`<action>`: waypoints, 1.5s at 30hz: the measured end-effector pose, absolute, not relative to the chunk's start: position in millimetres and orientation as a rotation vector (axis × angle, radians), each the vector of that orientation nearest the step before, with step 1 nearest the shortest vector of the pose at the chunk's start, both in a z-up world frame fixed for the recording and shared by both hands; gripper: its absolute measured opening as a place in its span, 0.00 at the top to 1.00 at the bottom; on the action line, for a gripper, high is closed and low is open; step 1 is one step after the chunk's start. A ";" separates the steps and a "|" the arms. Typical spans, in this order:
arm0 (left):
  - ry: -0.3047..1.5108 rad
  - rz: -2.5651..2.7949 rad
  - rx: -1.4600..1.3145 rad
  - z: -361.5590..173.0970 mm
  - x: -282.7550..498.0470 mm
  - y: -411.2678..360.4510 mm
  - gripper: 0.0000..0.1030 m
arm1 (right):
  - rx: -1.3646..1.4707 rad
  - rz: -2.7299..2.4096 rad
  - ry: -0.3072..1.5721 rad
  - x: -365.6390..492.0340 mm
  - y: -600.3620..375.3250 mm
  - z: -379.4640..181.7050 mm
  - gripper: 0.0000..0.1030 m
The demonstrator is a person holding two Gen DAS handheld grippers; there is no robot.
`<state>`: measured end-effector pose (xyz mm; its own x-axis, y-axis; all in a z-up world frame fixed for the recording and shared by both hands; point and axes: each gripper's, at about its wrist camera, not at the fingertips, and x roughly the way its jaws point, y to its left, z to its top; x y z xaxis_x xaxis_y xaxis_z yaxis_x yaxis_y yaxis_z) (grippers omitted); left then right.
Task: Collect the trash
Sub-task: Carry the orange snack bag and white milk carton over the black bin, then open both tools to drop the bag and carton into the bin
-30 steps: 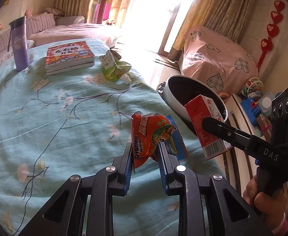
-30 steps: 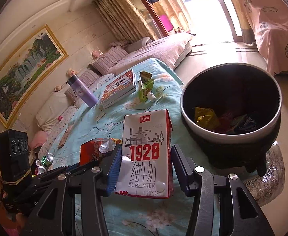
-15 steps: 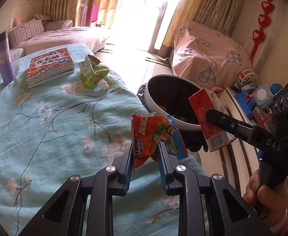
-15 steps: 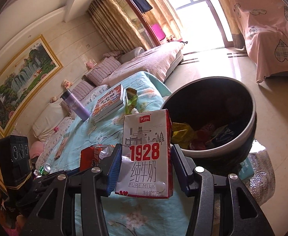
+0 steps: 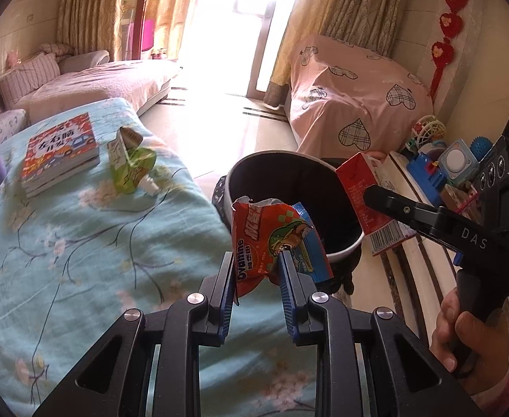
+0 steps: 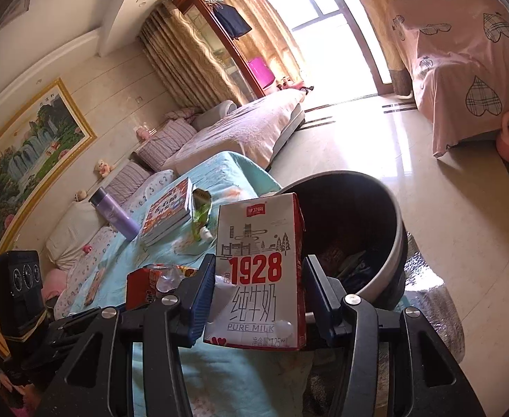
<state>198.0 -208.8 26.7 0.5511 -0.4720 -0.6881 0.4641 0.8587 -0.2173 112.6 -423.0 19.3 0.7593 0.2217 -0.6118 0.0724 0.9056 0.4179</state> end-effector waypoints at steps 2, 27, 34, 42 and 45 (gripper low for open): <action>0.813 -0.559 -0.001 29.1 203.4 -215.8 0.78 | 0.438 0.078 0.711 117.2 -428.0 19.4 0.51; 0.866 -0.559 0.071 14.9 261.7 -277.9 0.77 | 0.425 0.038 0.809 166.7 -458.5 -6.9 0.51; 0.884 -0.554 0.067 11.4 265.1 -281.7 0.75 | 0.428 0.038 0.822 172.2 -460.2 -10.3 0.51; 0.886 -0.543 0.053 15.4 264.0 -281.4 0.48 | 0.460 0.028 0.832 177.7 -466.2 -11.1 0.38; 0.874 -0.532 0.048 18.1 259.7 -274.4 0.41 | 0.473 0.027 0.815 173.9 -467.2 -7.0 0.27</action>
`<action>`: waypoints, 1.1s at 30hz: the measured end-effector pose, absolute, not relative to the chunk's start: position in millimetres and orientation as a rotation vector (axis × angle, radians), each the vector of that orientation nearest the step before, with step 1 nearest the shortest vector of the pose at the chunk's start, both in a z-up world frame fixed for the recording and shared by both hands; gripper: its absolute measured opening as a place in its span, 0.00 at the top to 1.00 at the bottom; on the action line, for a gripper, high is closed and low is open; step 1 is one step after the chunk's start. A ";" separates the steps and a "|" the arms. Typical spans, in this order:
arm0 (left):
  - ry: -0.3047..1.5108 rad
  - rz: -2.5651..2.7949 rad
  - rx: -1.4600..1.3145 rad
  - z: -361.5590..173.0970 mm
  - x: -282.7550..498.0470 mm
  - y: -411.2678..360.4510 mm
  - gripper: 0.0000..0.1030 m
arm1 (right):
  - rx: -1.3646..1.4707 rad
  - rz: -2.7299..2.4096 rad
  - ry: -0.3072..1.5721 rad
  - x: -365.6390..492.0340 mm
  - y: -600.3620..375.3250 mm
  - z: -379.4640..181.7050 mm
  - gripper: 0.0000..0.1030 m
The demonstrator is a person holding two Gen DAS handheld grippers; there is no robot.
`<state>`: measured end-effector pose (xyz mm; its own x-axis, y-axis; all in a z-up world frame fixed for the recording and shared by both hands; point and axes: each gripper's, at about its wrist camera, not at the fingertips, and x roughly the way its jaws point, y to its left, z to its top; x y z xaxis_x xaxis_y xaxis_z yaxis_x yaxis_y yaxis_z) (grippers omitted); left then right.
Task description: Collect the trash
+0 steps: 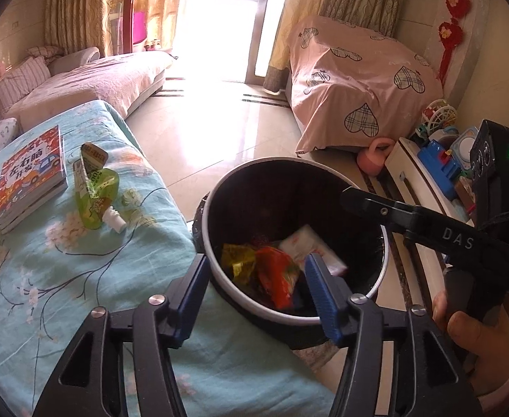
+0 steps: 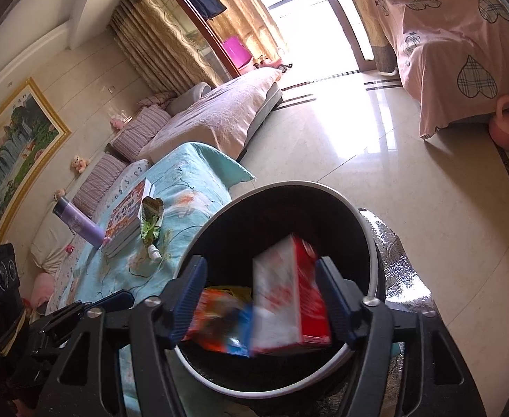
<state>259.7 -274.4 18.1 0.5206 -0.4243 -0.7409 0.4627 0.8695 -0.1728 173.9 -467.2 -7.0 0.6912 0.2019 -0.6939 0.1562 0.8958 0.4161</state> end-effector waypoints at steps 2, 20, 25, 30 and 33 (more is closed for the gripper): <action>0.868 -0.526 0.032 19.4 255.4 -265.5 0.40 | 0.479 0.027 0.808 170.5 -465.8 -4.9 0.25; 0.810 -0.361 -0.179 10.6 131.5 -121.6 0.28 | 0.450 0.141 0.700 80.2 -367.2 15.7 0.05; 0.760 -0.306 -0.176 22.6 90.8 -92.5 0.28 | 0.376 0.168 0.694 58.9 -334.6 17.3 0.05; 0.637 -0.270 -0.160 44.5 43.5 -74.8 0.20 | 0.260 0.148 0.565 33.7 -314.4 55.8 0.00; 0.554 -0.217 -0.116 48.7 9.2 -68.3 0.00 | 0.177 0.113 0.470 10.8 -301.9 69.3 0.00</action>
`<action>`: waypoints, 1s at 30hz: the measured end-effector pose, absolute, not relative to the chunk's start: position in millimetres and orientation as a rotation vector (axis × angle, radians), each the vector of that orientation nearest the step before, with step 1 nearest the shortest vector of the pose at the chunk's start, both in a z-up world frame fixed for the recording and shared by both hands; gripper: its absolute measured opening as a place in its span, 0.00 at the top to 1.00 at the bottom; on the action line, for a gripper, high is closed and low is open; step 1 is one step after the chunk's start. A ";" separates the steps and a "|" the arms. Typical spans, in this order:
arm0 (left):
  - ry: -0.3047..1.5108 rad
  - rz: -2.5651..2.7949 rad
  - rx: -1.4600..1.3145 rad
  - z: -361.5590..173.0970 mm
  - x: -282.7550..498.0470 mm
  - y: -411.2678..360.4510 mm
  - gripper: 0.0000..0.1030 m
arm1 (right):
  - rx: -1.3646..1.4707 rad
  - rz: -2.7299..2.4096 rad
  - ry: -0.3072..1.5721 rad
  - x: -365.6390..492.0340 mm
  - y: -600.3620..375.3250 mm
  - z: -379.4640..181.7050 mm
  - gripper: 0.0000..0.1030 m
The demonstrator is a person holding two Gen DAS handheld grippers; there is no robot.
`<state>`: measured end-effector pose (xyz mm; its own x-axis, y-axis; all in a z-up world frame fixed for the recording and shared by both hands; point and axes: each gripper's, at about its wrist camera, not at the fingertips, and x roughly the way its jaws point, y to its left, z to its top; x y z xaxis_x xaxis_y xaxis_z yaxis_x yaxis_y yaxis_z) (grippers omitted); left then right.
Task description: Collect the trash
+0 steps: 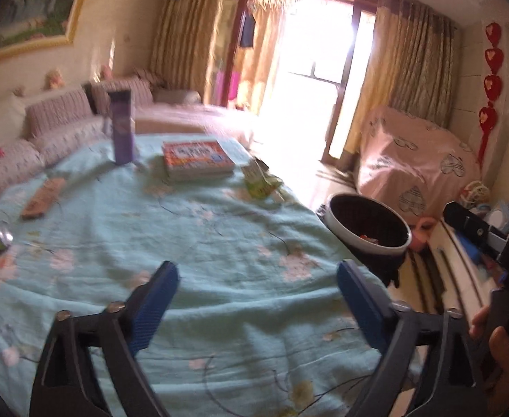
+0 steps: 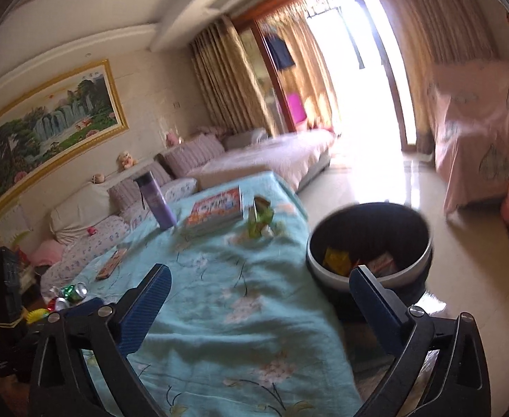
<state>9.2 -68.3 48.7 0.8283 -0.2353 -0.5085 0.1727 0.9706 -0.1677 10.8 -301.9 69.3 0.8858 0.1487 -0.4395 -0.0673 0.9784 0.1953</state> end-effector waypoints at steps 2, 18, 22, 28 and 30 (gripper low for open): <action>0.500 -0.172 -0.083 48.6 -11.3 -66.2 0.01 | 0.138 0.097 0.425 -2.2 -294.9 68.9 0.00; 0.429 -0.014 0.003 13.4 -62.0 -77.4 0.00 | 0.047 0.076 0.403 -37.1 -267.6 30.6 0.00; 0.427 0.000 0.008 13.9 -57.3 -78.1 0.00 | 0.050 0.072 0.407 -39.9 -267.9 27.1 0.00; 0.417 0.003 0.015 11.3 -59.8 -77.8 0.00 | 0.031 0.073 0.393 -45.8 -263.5 27.3 0.00; 0.419 0.001 0.018 9.5 -60.6 -78.0 0.00 | 0.027 0.073 0.393 -47.6 -261.6 27.1 0.00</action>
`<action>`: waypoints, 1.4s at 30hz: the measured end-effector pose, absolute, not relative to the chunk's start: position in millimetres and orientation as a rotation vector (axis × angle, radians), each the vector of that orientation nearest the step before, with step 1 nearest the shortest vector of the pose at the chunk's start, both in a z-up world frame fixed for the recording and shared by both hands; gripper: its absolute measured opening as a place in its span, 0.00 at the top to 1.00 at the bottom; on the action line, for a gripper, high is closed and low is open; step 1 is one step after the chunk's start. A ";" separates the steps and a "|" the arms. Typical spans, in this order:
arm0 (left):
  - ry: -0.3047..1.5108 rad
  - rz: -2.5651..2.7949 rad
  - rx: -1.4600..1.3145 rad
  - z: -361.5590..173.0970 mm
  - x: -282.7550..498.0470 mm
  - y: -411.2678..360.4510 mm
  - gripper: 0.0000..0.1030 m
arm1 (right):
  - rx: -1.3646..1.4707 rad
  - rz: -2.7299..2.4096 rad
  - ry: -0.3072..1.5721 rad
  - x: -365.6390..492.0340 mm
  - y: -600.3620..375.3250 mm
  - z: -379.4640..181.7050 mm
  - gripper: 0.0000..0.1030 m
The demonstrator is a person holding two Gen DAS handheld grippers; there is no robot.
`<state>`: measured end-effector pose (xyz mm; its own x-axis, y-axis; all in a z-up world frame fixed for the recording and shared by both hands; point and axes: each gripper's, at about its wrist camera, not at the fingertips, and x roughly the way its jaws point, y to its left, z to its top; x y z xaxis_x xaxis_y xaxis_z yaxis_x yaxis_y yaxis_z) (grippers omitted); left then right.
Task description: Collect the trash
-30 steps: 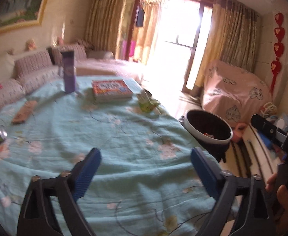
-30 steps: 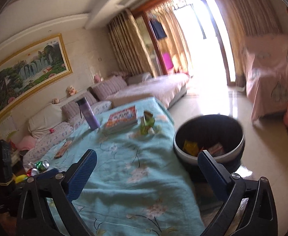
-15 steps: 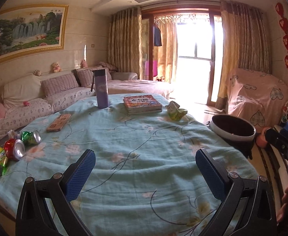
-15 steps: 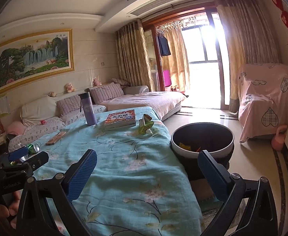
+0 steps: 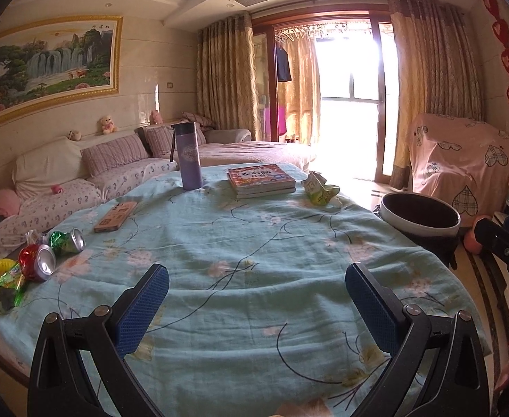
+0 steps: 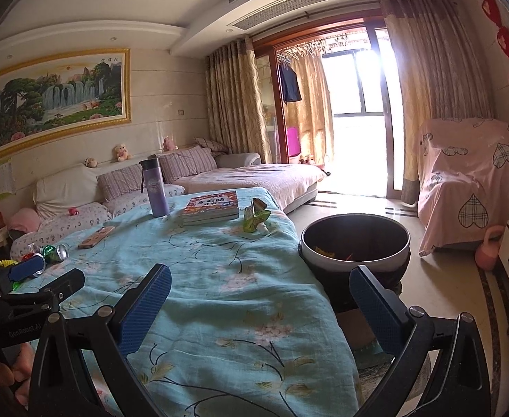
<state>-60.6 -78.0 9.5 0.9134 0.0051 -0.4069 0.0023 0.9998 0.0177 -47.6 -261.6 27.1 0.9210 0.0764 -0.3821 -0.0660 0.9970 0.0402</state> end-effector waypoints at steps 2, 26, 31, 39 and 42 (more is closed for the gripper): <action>0.420 -0.007 0.019 8.1 -61.5 -77.3 0.00 | 0.026 0.074 0.394 -48.2 -261.8 27.2 0.00; 0.438 -0.016 0.000 3.7 -57.8 -68.7 0.01 | 0.035 0.071 0.414 -46.2 -262.6 23.9 0.00; 0.437 -0.018 0.009 3.3 -57.1 -69.7 0.01 | 0.035 0.074 0.412 -46.3 -263.0 23.7 0.00; 0.434 -0.020 0.010 2.8 -56.0 -68.5 0.01 | 0.032 0.071 0.416 -46.9 -263.6 23.6 0.00; 0.435 -0.020 0.011 2.6 -56.0 -68.3 0.01 | 0.033 0.072 0.416 -47.0 -263.6 23.7 0.00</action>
